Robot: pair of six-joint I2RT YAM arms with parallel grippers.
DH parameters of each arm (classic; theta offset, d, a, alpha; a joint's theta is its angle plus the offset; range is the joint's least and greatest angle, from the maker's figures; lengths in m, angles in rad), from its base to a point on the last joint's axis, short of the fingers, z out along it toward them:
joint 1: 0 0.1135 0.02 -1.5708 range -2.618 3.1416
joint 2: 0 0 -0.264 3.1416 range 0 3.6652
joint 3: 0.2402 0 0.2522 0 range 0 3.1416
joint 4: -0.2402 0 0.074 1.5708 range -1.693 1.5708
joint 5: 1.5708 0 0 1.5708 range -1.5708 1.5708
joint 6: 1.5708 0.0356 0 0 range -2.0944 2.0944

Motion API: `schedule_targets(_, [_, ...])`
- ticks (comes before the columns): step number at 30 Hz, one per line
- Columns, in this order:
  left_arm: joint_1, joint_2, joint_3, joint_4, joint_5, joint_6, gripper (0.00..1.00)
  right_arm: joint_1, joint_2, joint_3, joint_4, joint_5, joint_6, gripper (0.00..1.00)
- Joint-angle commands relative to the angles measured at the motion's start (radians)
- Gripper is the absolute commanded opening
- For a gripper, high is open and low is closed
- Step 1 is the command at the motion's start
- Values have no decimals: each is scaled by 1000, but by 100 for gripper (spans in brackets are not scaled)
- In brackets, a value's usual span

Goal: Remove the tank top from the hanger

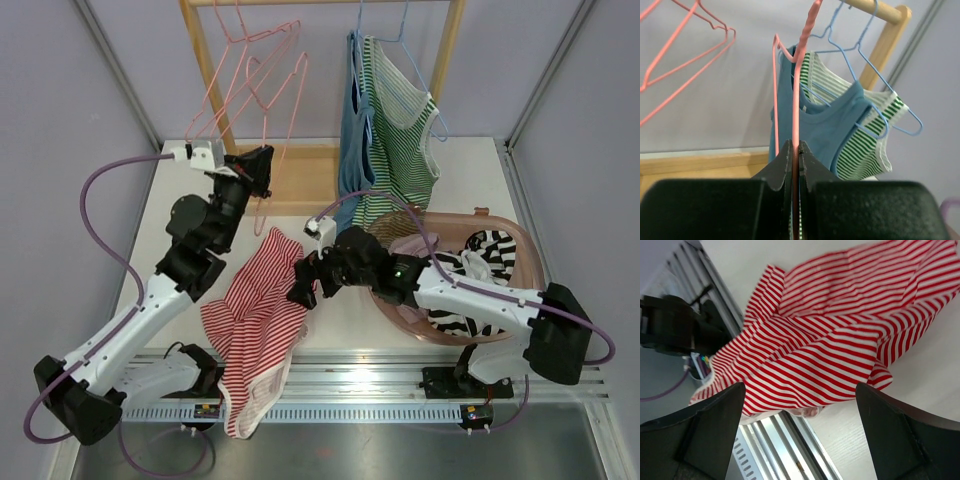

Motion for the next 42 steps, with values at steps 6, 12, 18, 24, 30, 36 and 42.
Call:
schedule_targets(6, [3,197,445,-381,-124,-10,0,90,117,-15,22,177,52,99])
schedule_targets(12, [63,433,767,-604,-46,-33,0,99,78,-50,12,195,67,100])
schedule_targets(18, [144,640,1064,-714,34,-41,0,98,22,-84,-8,191,75,99])
schedule_targets(24, [192,806,1328,-802,63,-44,0,99,-6,-119,-4,172,97,99])
schedule_targets(30, [213,876,1375,-828,62,-58,0,104,23,-113,-24,146,63,99])
schedule_targets(36, [227,857,1336,-860,63,-77,14,125,95,-46,-64,195,23,99])
schedule_targets(42, [227,750,1239,-869,45,-68,50,142,224,86,-140,231,-49,100])
